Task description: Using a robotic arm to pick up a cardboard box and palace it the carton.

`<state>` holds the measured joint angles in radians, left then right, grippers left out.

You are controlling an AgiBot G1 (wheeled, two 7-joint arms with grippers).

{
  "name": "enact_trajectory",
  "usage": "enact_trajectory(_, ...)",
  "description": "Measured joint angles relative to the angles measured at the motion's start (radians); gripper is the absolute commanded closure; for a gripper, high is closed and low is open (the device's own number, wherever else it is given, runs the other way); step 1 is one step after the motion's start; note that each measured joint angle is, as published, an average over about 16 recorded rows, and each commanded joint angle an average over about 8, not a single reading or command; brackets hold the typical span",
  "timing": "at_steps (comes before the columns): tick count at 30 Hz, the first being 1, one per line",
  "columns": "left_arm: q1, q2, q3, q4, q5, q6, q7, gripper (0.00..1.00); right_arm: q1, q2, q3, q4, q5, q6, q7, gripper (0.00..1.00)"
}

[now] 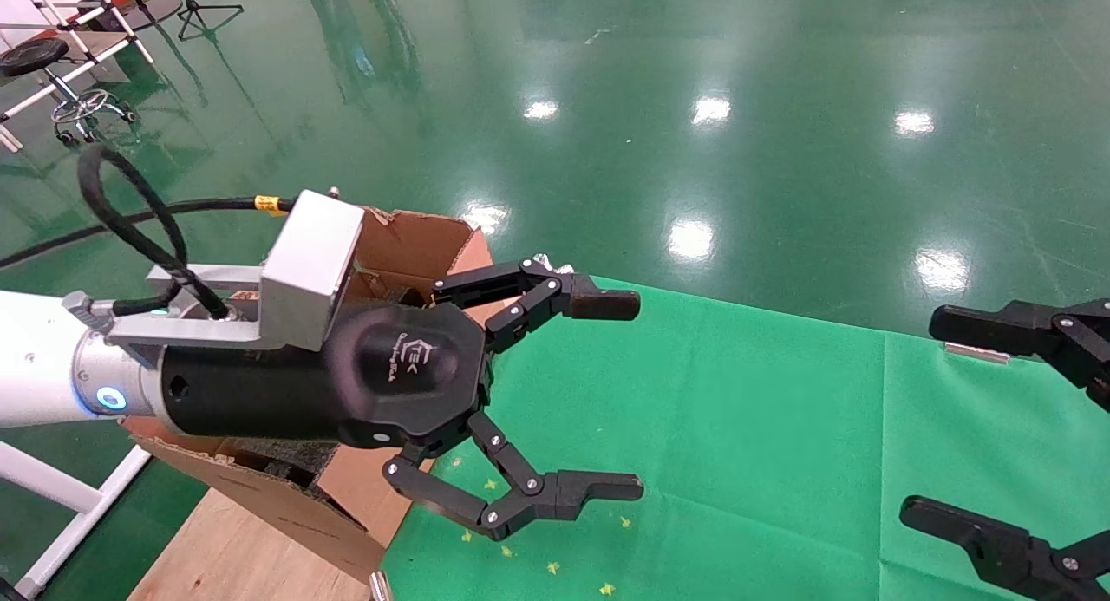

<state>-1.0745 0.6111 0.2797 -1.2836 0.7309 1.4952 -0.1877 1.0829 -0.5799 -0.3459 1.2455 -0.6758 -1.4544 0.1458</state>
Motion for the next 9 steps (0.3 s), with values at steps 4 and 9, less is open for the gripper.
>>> enact_trajectory(4,0.000,0.000,0.000,0.000,0.000,0.000,0.000,0.00,0.000,0.000,0.000,0.000,0.000,0.000,0.000,0.00)
enact_trajectory(9,0.000,0.000,0.000,0.000,0.000,0.000,0.000,0.00,0.000,0.000,0.000,0.000,0.000,0.000,0.000,0.00)
